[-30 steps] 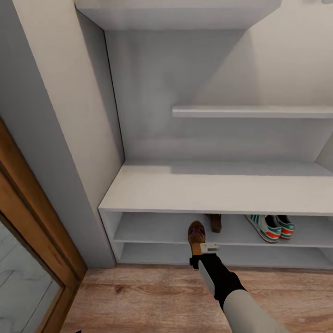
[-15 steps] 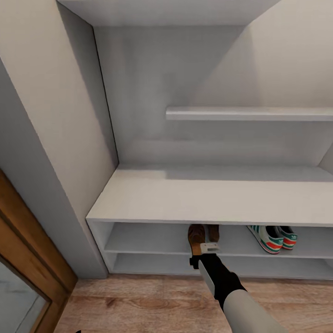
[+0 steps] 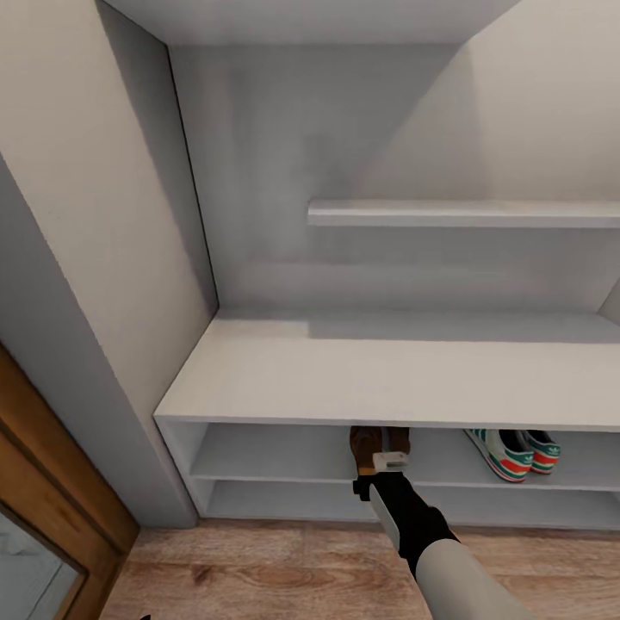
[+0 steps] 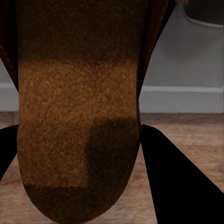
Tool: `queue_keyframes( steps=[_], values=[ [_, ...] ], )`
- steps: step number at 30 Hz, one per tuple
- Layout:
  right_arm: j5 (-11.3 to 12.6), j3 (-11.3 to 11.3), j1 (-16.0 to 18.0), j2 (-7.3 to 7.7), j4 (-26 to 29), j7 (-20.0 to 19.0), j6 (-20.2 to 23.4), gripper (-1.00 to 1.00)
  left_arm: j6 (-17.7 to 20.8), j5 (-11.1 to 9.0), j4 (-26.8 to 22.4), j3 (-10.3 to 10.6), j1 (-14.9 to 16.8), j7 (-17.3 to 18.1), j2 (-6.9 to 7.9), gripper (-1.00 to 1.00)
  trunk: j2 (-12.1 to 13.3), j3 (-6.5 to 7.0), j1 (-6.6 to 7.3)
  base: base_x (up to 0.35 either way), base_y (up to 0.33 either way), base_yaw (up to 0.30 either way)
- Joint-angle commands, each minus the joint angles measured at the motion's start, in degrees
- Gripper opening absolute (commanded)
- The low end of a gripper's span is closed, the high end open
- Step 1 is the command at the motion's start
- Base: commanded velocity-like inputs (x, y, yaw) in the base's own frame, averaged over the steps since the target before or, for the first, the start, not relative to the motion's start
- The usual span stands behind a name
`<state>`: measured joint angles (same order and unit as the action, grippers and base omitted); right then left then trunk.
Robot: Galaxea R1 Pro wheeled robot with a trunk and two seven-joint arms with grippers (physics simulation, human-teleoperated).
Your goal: Pick up the two gym shoes and the two sandals from the corridor floor and place them onto the hallstand (shoe rack) in the corridor, making sure they are on the rack and not on the floor. Arrange them so the two gym shoes are next to each other and the two sandals are next to each other.
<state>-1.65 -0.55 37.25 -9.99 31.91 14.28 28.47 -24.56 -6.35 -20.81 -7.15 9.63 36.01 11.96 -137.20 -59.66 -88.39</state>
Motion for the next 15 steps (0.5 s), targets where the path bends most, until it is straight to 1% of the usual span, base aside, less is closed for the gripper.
queue_keyframes(
  steps=[1, 6, 11, 15],
  values=[
    [0.0, -0.1, 0.0, -0.01, 0.1, 0.2, 0.4, -1.00, 0.1, -0.4, 0.1, -0.2, 0.0, 0.6, -0.01, 1.00, 0.0, -0.05, 0.01, 0.029, 0.000, 0.000],
    [0.0, -0.1, 0.0, -0.01, 0.1, 0.1, 0.4, -1.00, 0.1, -0.3, 0.1, -0.2, 0.0, 0.6, -0.02, 1.00, 0.0, -0.05, 0.01, 0.031, 0.000, 0.000],
    [0.0, -0.1, 0.0, -0.01, 0.1, 0.1, 0.4, -1.00, 0.1, -0.3, 0.1, -0.2, 0.0, 0.6, -0.01, 1.00, 0.0, -0.05, 0.01, 0.224, 0.000, 0.000],
    [0.0, -0.1, 0.0, -0.01, 0.1, 0.1, 0.4, -1.00, 0.1, -0.3, 0.1, -0.2, 0.0, 0.6, -0.03, 1.00, 0.0, -0.05, 0.01, 0.087, 0.000, 0.000]
  ],
)
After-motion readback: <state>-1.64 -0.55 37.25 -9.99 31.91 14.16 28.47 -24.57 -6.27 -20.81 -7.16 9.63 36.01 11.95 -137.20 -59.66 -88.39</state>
